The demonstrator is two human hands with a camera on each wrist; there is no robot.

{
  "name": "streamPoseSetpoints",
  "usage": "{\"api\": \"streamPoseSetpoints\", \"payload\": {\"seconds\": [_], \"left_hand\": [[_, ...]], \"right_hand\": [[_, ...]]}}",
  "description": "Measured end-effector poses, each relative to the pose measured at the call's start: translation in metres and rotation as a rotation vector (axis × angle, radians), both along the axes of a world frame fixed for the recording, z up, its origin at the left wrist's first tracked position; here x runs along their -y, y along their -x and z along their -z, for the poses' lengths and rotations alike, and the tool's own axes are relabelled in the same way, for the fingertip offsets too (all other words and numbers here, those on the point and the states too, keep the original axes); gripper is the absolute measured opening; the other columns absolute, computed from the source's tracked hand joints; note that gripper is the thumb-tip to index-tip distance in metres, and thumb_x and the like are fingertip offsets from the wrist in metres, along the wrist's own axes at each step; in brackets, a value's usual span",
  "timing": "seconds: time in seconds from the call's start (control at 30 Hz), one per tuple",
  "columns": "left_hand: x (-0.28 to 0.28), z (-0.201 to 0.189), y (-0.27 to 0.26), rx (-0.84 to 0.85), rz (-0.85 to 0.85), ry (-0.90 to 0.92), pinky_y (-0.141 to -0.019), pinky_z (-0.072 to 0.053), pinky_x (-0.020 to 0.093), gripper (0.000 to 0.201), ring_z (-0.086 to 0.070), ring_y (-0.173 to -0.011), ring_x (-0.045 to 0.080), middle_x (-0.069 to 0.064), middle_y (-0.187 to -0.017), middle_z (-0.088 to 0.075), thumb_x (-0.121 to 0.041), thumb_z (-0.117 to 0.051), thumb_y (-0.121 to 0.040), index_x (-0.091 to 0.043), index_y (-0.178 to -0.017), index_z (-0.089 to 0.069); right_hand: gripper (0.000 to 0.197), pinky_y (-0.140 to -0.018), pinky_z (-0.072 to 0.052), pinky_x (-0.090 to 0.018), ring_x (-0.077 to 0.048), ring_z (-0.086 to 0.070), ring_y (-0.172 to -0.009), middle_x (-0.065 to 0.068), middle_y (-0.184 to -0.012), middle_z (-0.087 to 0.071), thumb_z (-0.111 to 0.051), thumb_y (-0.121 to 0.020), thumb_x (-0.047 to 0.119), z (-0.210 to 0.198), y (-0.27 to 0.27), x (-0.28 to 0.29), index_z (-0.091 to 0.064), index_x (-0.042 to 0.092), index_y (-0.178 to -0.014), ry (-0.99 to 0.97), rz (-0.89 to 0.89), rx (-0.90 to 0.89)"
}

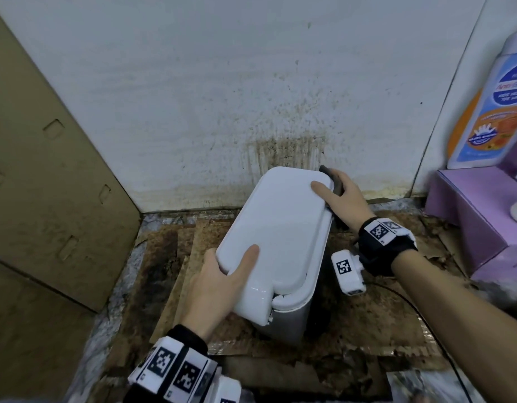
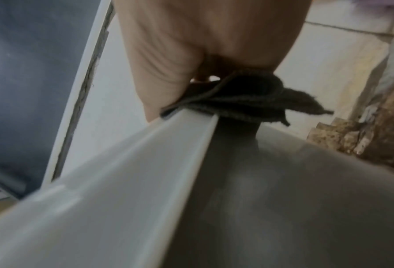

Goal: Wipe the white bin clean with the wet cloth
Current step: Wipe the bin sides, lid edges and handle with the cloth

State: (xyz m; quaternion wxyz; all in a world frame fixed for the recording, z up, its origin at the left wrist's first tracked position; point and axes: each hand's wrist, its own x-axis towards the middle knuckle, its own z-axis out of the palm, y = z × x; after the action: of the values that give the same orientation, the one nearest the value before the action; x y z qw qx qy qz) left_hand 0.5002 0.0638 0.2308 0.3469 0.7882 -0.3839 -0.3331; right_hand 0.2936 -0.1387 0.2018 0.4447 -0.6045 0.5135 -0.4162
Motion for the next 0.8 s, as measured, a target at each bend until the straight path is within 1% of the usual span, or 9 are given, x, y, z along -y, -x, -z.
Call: {"api": "streamPoseSetpoints", "payload": {"seconds": [0.07,0.13,0.2,0.27,0.33,0.47,0.6,0.73,0.8], "left_hand": [[0.0,0.001,-0.005,0.006,0.009,0.038,-0.082,-0.06,0.041,0.053,-0.067,-0.089,0.007,-0.012,-0.101,-0.069,-0.078,-0.063,-0.08,-0.034,-0.109,-0.057],[0.002,0.002,-0.014,0.03,0.037,0.059,-0.086,-0.06,0.044,0.058,-0.069,-0.094,0.007,-0.019,-0.102,-0.071,-0.087,-0.06,-0.074,-0.042,-0.112,-0.06],[0.007,-0.001,-0.023,0.04,0.046,0.071,-0.092,-0.058,0.045,0.073,-0.067,-0.106,0.009,-0.022,-0.117,-0.069,-0.093,-0.058,-0.067,-0.05,-0.126,-0.057],[0.015,-0.006,-0.03,0.046,0.043,0.058,-0.101,-0.054,0.047,0.095,-0.062,-0.123,0.016,-0.018,-0.139,-0.062,-0.096,-0.058,-0.063,-0.051,-0.145,-0.046],[0.023,-0.01,-0.039,0.042,0.034,0.07,-0.107,-0.049,0.051,0.094,-0.056,-0.133,0.021,-0.012,-0.149,-0.055,-0.09,-0.06,-0.071,-0.047,-0.152,-0.04],[0.041,-0.01,-0.056,0.003,0.077,0.037,-0.112,-0.043,0.054,0.091,-0.046,-0.142,0.027,-0.005,-0.159,-0.044,-0.084,-0.06,-0.077,-0.046,-0.156,-0.034],[0.052,-0.003,-0.061,0.095,0.145,-0.012,-0.117,-0.035,0.054,0.086,-0.035,-0.149,0.028,0.001,-0.163,-0.037,-0.08,-0.052,-0.086,-0.042,-0.159,-0.026],[0.048,0.005,-0.059,0.124,0.079,-0.009,-0.111,-0.042,0.058,0.101,-0.046,-0.139,0.032,0.005,-0.159,-0.039,-0.095,-0.047,-0.069,-0.046,-0.155,-0.027],[0.045,0.008,-0.057,0.141,0.023,-0.012,-0.11,-0.042,0.057,0.101,-0.048,-0.135,0.035,0.008,-0.158,-0.036,-0.092,-0.048,-0.073,-0.039,-0.157,-0.027]], "right_hand": [[0.064,-0.099,-0.047,-0.033,-0.014,-0.052,-0.127,0.006,-0.148,-0.049,-0.068,-0.094,0.04,-0.001,-0.001,-0.005,-0.042,0.023,-0.15,0.017,0.04,0.026],[0.066,-0.104,-0.049,-0.039,-0.015,-0.051,-0.13,0.008,-0.148,-0.048,-0.069,-0.092,0.042,0.0,-0.001,-0.012,-0.042,0.025,-0.15,0.02,0.092,0.076],[0.068,-0.108,-0.047,-0.045,-0.014,-0.05,-0.132,0.01,-0.147,-0.049,-0.071,-0.088,0.046,0.002,0.0,-0.022,-0.044,0.027,-0.148,0.029,0.188,0.135],[0.076,-0.11,-0.045,-0.049,-0.016,-0.045,-0.137,0.011,-0.147,-0.049,-0.071,-0.079,0.058,0.006,-0.001,-0.036,-0.045,0.033,-0.146,0.022,0.318,0.162],[0.08,-0.112,-0.04,-0.049,-0.02,-0.036,-0.142,0.008,-0.149,-0.045,-0.068,-0.076,0.063,0.007,-0.007,-0.055,-0.042,0.036,-0.147,0.023,0.444,0.147],[0.081,-0.112,-0.029,-0.044,-0.024,-0.02,-0.144,-0.006,-0.153,-0.032,-0.069,-0.087,0.049,0.012,-0.025,-0.093,-0.03,0.024,-0.154,-0.008,0.614,0.097],[0.084,-0.112,-0.026,-0.041,-0.024,-0.018,-0.142,-0.009,-0.153,-0.028,-0.068,-0.089,0.05,0.019,-0.03,-0.1,-0.025,0.023,-0.155,-0.029,0.617,0.081],[0.082,-0.111,-0.025,-0.038,-0.022,-0.015,-0.144,-0.008,-0.153,-0.027,-0.066,-0.09,0.051,0.016,-0.024,-0.094,-0.026,0.025,-0.156,-0.03,0.556,0.084],[0.079,-0.115,-0.025,-0.044,-0.022,-0.014,-0.146,-0.006,-0.155,-0.028,-0.063,-0.091,0.054,0.014,-0.015,-0.086,-0.027,0.027,-0.156,-0.041,0.504,0.095]]}}
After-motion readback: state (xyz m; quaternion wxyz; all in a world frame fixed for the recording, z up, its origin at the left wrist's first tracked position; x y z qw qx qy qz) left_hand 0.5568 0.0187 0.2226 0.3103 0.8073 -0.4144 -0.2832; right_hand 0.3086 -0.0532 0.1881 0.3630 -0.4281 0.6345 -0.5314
